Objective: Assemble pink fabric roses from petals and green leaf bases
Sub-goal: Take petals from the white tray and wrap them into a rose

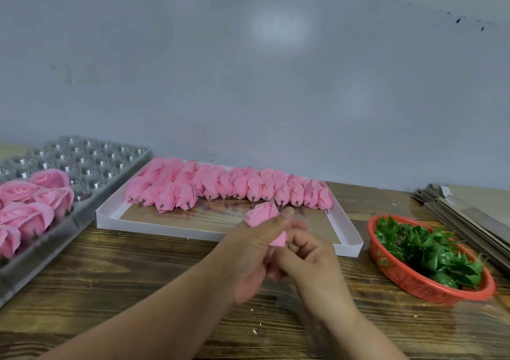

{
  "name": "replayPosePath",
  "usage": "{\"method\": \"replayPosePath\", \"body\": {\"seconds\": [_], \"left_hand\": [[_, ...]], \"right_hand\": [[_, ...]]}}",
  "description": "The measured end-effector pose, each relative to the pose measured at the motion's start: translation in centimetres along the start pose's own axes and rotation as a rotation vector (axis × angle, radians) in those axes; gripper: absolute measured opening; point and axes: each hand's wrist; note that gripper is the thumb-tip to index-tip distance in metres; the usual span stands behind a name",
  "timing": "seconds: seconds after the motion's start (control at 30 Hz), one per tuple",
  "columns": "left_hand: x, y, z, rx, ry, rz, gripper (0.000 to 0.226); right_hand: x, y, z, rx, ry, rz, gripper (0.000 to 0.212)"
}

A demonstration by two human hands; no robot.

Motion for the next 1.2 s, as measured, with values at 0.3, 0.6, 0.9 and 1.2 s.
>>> {"method": "replayPosePath", "body": {"seconds": [0.3, 0.6, 0.9, 1.2], "left_hand": [[-0.1, -0.3, 0.4, 0.095, 0.032, -0.017, 0.015], [-0.3, 0.4, 0.1, -0.004, 0.088, 0.004, 0.052], [0.1, 0.2, 0.3, -0.044, 0.029, 0.0, 0.032], [-0.4, 0.5, 0.7, -0.048, 0.051, 0.011, 0.042]], "right_hand": [[0.4, -0.3, -0.4, 0.31, 0.245, -0.167, 0.022], [0.1, -0.2, -0.2, -0.029, -0.106, 0.021, 0.018], [-0.2, 0.1, -0.7, -0.054, -0.07, -0.011, 0.02], [0.0, -0.2, -0.9, -0.042, -0.051, -0.005, 0.004]]}}
Point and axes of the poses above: each hand's wrist, its own x-axis away from the middle knuckle, its own y-axis out of the back of the hand, z = x × y, and after that the axes turned 7 degrees about -z, right-handed
